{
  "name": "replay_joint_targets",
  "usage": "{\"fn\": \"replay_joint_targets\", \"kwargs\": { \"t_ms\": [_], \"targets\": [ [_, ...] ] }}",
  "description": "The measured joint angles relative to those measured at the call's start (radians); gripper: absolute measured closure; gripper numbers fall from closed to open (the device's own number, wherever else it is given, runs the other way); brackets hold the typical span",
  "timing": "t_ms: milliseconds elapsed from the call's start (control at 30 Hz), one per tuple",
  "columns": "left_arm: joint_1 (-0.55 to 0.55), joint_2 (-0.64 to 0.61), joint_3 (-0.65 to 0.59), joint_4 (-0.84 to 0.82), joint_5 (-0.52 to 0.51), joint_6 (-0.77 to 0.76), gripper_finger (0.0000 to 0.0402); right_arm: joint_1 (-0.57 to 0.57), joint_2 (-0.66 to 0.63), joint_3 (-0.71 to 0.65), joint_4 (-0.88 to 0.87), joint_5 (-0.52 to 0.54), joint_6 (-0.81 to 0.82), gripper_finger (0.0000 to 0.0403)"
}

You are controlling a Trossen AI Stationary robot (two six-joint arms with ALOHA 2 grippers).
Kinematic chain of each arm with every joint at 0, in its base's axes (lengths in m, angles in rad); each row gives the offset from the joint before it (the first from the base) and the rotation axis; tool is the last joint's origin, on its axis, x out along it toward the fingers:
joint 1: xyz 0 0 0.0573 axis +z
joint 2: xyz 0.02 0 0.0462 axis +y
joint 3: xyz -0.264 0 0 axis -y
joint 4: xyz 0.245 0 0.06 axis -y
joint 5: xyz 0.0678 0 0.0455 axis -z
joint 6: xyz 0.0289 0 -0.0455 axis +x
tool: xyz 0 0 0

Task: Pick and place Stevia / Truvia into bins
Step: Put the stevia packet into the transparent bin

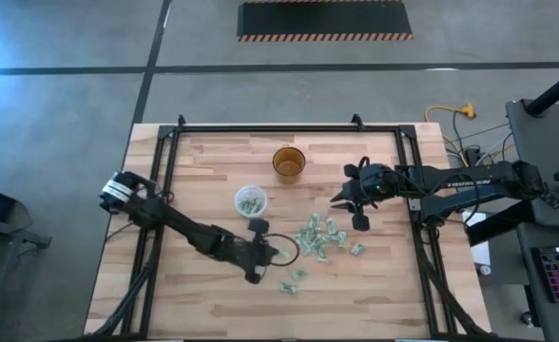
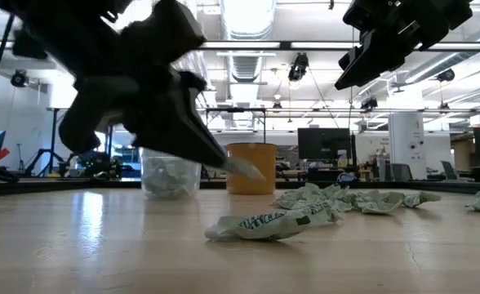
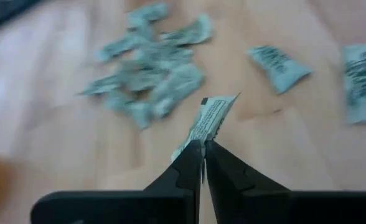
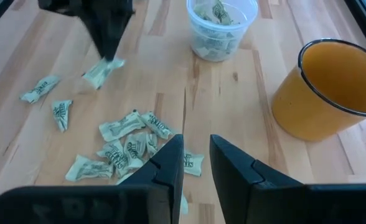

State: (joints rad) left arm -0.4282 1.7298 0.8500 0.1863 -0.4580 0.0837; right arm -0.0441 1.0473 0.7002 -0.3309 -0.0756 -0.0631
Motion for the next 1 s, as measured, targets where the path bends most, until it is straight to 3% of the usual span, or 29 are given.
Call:
{"fn": "replay_joint_targets", "kwargs": {
  "t_ms": [200, 367, 533, 867, 1000],
  "targets": [
    [-0.074, -0.139, -0.004, -0.193, -0.340, -0.074, 0.0394, 0.000, 0.000, 0.000, 0.010, 0.000, -0.007, 0.0335],
    [-0.103, -0.223, -0.012, -0.457, -0.553, -0.289, 0.0394, 0.000, 0.000, 0.000, 0.020, 0.000, -0.019, 0.0335],
    [-0.085, -0.243, -0.066, -0.573, -0.595, -0.444, 0.0394, 0.000, 0.000, 0.001, 0.027, 0.000, -0.019, 0.0335],
    [-0.006, -0.244, -0.112, -0.560, -0.619, -0.478, 0.0393, 0.000, 0.001, 0.001, 0.066, 0.000, -0.027, 0.0335],
    [0.001, -0.244, -0.112, -0.560, -0.624, -0.472, 0.0371, 0.000, 0.001, -0.005, 0.084, -0.003, -0.037, 0.0335]
  ]
}}
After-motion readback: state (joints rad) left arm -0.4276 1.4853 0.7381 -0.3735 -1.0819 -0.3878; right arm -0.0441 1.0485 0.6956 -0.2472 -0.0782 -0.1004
